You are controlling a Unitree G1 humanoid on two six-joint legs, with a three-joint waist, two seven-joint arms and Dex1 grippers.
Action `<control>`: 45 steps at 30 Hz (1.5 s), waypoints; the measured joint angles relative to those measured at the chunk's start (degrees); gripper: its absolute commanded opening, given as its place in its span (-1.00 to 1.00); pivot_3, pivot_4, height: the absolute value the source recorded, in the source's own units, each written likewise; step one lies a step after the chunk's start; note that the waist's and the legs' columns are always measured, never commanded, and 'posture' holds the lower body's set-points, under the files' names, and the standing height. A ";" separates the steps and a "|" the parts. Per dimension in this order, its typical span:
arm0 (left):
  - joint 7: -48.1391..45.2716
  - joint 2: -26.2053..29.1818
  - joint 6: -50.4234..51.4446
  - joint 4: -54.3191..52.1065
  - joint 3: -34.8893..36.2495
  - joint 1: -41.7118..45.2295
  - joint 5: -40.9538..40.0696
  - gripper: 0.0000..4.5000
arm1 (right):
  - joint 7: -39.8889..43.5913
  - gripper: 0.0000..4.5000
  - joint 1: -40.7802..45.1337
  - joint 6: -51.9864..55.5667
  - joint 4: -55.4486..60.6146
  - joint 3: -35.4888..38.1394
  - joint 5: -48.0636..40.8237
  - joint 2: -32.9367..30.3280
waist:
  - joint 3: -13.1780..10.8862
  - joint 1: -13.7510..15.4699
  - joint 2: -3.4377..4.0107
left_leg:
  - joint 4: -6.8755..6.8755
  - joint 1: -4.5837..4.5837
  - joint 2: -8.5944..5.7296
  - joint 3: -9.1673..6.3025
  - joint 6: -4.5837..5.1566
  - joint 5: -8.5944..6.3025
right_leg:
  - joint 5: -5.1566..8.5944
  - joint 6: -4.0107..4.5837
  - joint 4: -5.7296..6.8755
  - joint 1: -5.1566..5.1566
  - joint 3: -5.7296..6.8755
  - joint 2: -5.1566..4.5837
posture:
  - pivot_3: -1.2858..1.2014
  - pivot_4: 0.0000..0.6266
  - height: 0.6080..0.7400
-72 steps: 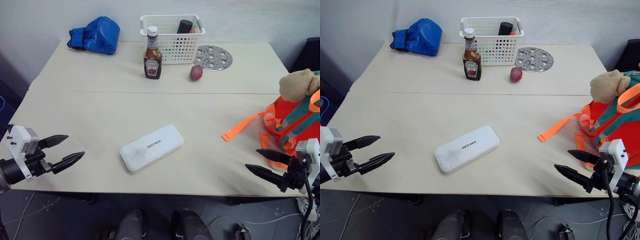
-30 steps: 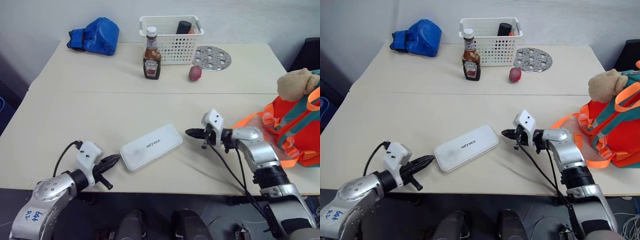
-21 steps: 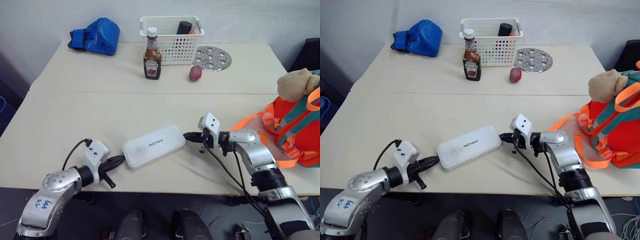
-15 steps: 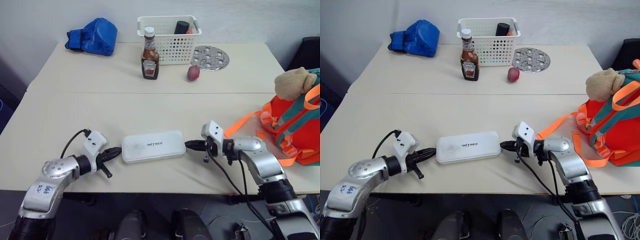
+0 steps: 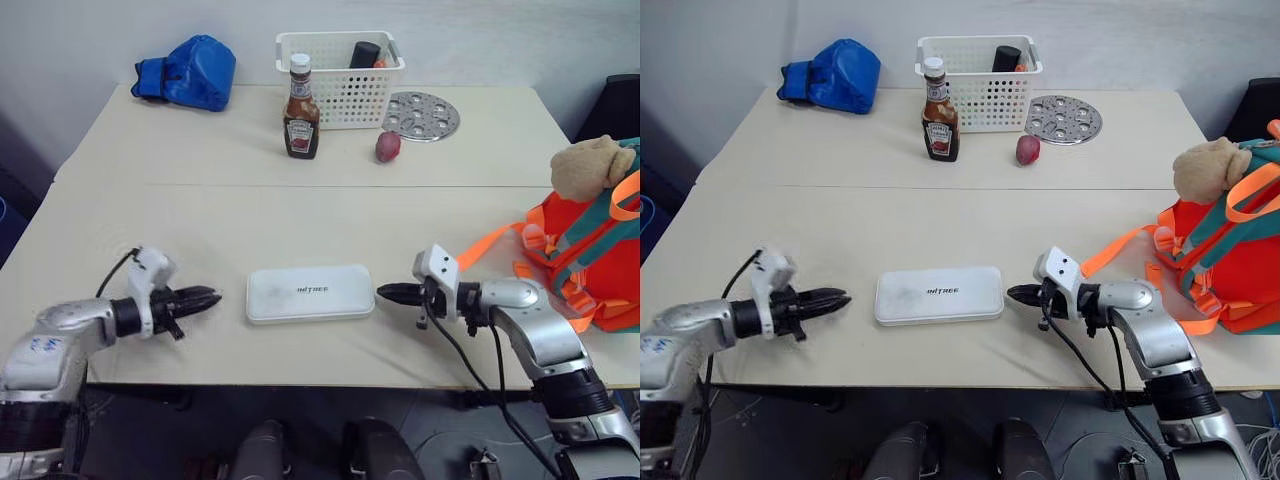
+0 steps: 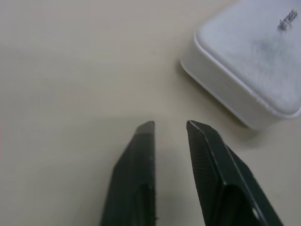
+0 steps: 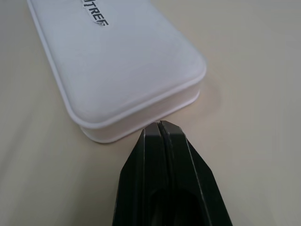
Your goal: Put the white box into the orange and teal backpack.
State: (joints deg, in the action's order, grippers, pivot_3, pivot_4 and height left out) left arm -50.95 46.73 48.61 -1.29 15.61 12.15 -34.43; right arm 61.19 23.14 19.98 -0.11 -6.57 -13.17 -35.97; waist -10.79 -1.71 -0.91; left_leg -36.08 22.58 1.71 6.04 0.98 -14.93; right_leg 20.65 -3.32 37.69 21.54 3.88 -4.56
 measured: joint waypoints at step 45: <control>-19.03 -10.72 20.86 35.97 -28.60 39.56 4.61 0.29 | 2.77 -1.00 1.85 -8.77 -4.77 -4.35 4.84 0.97 | -0.12 1.10 -0.31 | -0.21 0.10 -0.05 0.02 -0.39 0.31 | 0.00 -0.02 0.14 0.05 0.00 0.05 | 0.03 -0.52 1.00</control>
State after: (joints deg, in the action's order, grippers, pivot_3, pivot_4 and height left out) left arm -69.98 36.01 69.48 34.68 -12.99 51.71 -29.81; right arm 63.96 24.99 11.21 -4.88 -10.91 -8.33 -35.00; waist -10.92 -0.61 -1.22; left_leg -36.29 22.68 1.66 6.07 0.59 -14.62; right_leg 20.65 -3.35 37.83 21.58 3.88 -4.51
